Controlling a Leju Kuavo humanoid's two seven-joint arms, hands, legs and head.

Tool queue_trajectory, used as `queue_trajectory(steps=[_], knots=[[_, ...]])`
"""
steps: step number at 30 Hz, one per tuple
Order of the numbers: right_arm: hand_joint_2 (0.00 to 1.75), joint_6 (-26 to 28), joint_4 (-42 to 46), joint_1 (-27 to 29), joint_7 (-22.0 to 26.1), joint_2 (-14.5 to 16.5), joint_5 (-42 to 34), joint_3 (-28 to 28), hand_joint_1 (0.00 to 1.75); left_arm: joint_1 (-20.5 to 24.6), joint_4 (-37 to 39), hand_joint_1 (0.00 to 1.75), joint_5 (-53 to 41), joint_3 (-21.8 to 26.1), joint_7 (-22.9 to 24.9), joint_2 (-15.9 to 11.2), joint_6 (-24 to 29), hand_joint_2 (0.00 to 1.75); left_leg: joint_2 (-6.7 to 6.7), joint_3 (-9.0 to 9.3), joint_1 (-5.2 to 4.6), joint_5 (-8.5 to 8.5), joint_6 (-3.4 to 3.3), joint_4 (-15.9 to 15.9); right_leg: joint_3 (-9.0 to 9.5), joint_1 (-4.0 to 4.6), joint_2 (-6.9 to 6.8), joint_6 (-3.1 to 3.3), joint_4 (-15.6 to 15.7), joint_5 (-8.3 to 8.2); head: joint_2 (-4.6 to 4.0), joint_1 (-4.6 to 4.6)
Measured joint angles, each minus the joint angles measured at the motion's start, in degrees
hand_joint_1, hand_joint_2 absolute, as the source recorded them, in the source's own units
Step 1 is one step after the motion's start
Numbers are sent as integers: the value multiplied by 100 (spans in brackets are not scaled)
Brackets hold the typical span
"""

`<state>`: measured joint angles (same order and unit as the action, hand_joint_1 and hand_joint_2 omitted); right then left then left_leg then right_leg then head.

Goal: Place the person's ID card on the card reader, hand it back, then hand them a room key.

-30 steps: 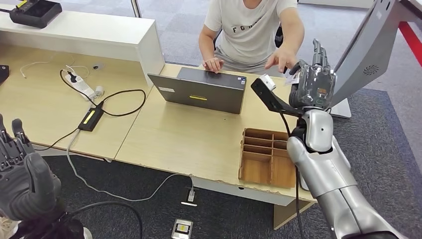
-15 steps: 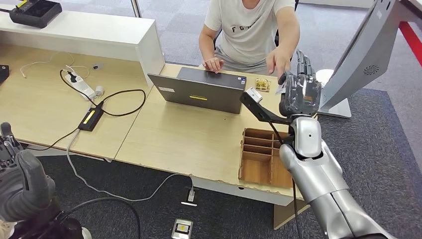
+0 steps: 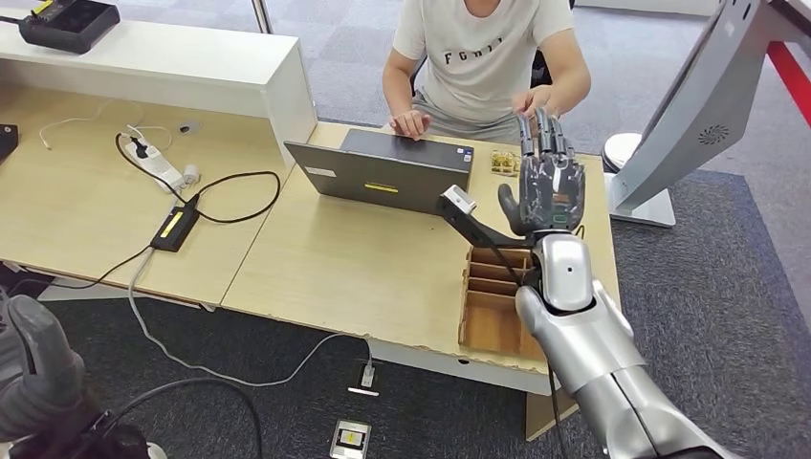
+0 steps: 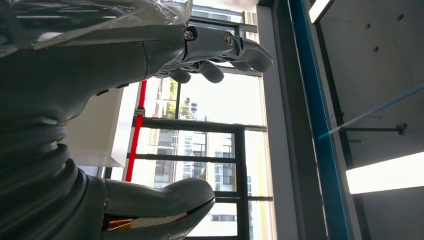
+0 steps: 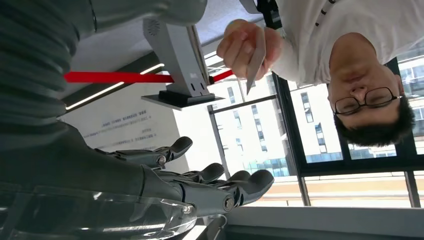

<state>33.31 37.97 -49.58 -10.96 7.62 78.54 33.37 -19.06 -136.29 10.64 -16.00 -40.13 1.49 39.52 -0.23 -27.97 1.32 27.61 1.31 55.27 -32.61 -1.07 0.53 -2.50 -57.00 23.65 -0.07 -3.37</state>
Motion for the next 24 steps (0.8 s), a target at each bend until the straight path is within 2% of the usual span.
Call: queue_trajectory(steps=[4, 9, 13, 15, 18, 24], knots=[[175, 84, -27, 21, 300, 33, -392, -7, 0, -86, -47, 23, -146, -10, 0, 1, 16, 175, 0, 1, 0, 0, 0, 0, 0, 0, 0, 0, 0, 0, 0, 1], [175, -54, 353, 332, 1373, 26, -2204, -132, 0, -280, -101, 23, -469, -11, 2, 40, 22, 175, 0, 2, -1, 1, 0, 1, -1, 0, 1, 0, 0, 1, 0, 0], [175, -334, 875, 663, 1640, -47, -2848, -213, 0, -372, -105, 23, -577, -11, 3, 77, 24, 175, 1, 5, -1, 1, 0, 1, -4, 1, 1, 1, 2, 1, 0, -1], [175, -587, 1357, 954, 1611, -172, -3083, -218, 0, -394, -106, 23, -603, -11, 5, 83, 24, 175, 1, 7, -1, 1, 0, 1, -2, 1, -1, 1, 4, 1, 0, 0], [175, -827, 2265, 1506, 1284, -466, -3135, -210, 0, -407, -106, 23, -562, -11, 7, 78, 24, 175, 1, 5, -2, 1, 0, 1, -1, 0, -2, 0, 4, 1, 0, 0], [175, -917, 3615, 2297, 639, -1015, -2526, -212, 0, -401, -112, 23, -264, -18, 7, -25, 6, 175, 8, 8, -3, 4, -2, 1, -5, -1, 5, 1, 6, 1, 0, 0]])
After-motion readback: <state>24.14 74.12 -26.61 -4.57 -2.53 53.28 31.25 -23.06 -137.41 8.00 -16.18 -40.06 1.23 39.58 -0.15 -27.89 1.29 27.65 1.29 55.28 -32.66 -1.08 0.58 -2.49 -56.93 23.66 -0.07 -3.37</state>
